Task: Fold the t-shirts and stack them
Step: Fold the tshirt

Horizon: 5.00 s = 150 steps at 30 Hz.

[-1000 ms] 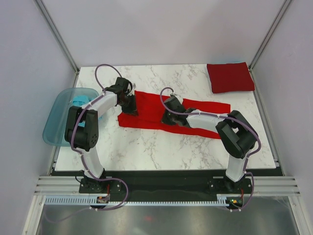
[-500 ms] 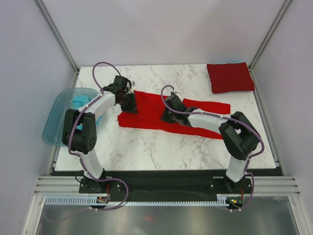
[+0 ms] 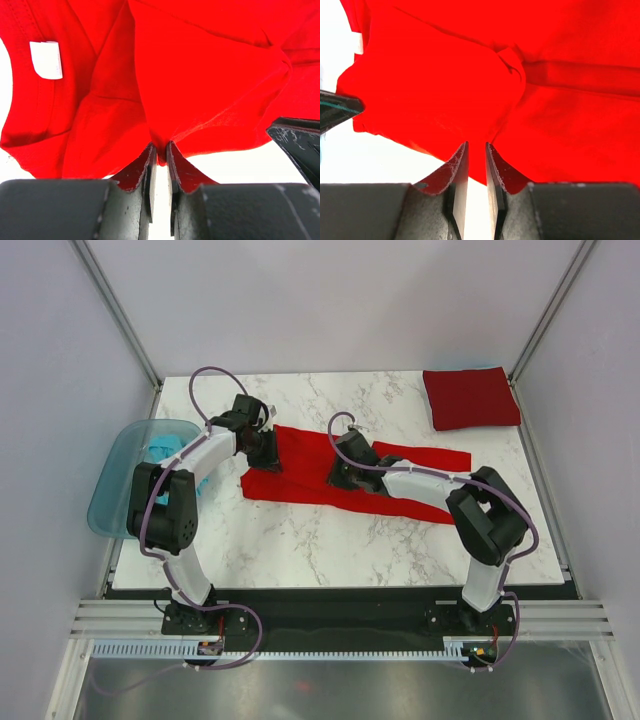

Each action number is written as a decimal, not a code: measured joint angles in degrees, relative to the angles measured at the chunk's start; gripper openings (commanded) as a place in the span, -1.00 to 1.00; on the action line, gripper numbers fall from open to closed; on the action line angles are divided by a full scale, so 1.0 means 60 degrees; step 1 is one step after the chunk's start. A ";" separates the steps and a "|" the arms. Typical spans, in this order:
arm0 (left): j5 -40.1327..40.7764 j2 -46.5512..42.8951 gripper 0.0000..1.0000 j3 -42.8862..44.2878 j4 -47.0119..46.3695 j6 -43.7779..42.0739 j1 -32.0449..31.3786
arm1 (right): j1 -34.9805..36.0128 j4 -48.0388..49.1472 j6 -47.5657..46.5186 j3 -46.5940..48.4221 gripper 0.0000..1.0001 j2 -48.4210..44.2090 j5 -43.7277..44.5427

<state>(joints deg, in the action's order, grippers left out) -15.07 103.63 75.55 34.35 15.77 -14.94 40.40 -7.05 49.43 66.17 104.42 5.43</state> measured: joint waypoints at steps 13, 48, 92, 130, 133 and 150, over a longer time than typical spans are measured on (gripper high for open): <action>0.0000 0.0000 -0.59 0.0000 0.0000 -0.0004 0.0000 | 0.0000 -0.0255 0.0255 0.0237 -0.46 0.0554 0.0153; 0.0200 0.0000 -0.58 0.0004 0.0004 -0.0004 -0.0004 | 0.0044 -0.0521 0.0117 0.0605 -1.00 0.0601 0.0586; 0.0277 0.2517 -0.31 0.2579 0.0969 -0.0291 -0.0211 | -0.0069 -0.0783 -0.0874 0.1585 -0.56 0.0900 -0.0106; -0.0579 0.3701 -0.61 0.6575 -0.0324 0.0433 -0.0368 | -0.0648 -0.1308 -0.1749 -0.0776 -0.34 -0.5140 0.0984; -0.0594 0.2514 -0.89 0.5337 -0.0896 0.0448 -0.1490 | -0.0659 -0.1548 -0.1778 -0.1162 -0.39 -0.6207 0.1013; 0.0102 0.4160 -0.95 0.3355 -0.2248 0.1971 -0.4171 | -0.0710 -0.2823 -0.2011 -0.1738 -0.36 -0.8859 0.0925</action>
<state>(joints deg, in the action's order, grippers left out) -14.46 128.60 95.68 20.86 27.59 -39.97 36.14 -23.99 37.36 55.75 51.27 10.98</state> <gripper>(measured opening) 0.030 0.310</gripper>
